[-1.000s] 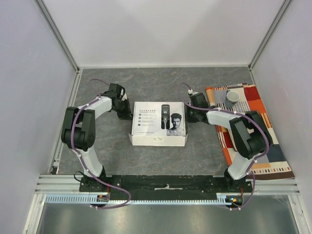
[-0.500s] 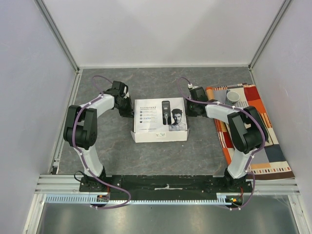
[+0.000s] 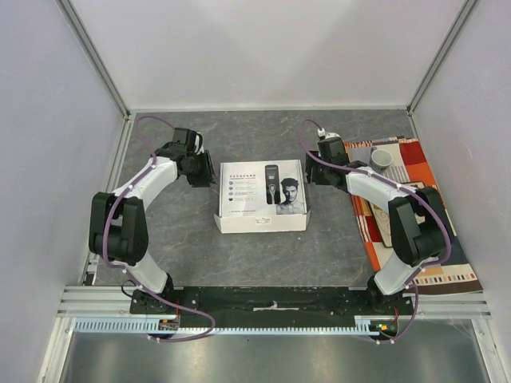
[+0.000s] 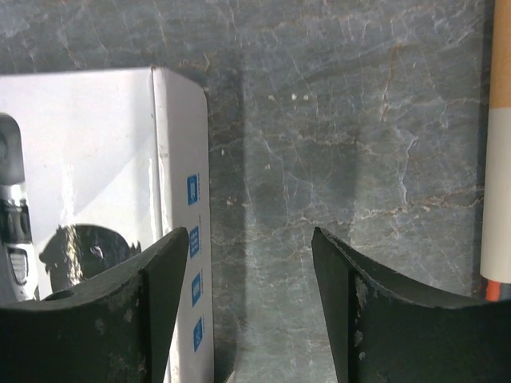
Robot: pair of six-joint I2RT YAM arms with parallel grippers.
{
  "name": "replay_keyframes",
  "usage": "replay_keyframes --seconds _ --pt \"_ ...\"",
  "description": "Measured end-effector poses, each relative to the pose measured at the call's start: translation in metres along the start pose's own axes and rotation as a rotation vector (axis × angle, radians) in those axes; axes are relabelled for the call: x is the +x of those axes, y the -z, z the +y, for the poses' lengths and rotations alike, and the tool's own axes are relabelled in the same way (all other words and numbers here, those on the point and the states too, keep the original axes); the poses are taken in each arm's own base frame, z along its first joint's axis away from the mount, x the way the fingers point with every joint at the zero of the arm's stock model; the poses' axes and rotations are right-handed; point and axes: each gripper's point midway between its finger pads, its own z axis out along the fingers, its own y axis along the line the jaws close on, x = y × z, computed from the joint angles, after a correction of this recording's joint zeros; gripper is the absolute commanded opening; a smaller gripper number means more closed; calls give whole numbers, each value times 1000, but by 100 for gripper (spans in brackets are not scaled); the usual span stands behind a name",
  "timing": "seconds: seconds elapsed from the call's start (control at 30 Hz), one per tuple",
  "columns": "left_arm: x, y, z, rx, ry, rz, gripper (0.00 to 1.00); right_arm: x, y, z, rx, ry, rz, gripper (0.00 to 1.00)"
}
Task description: Sort the hair-cutting tools
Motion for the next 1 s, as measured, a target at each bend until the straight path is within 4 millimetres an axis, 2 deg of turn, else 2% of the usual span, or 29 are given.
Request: replay_keyframes --seconds 0.3,0.33,0.37,0.5,0.53,0.6,0.8,1.0 --pt "31 0 28 -106 20 64 46 21 8 -14 43 10 41 73" --pt "32 0 30 -114 20 68 53 21 10 -15 47 12 40 79" --pt "34 0 32 -120 19 73 73 22 11 -16 50 14 42 81" --pt "42 -1 38 -138 10 93 75 27 14 -20 63 28 52 86" --pt "43 -1 38 -139 10 96 80 30 14 -22 66 30 57 88" --pt "46 -1 40 -143 11 105 95 37 14 -25 73 34 71 94" --pt "54 1 44 -149 8 116 100 53 18 -31 87 39 107 98" --pt "63 7 46 -143 10 122 100 54 29 -32 79 32 94 98"
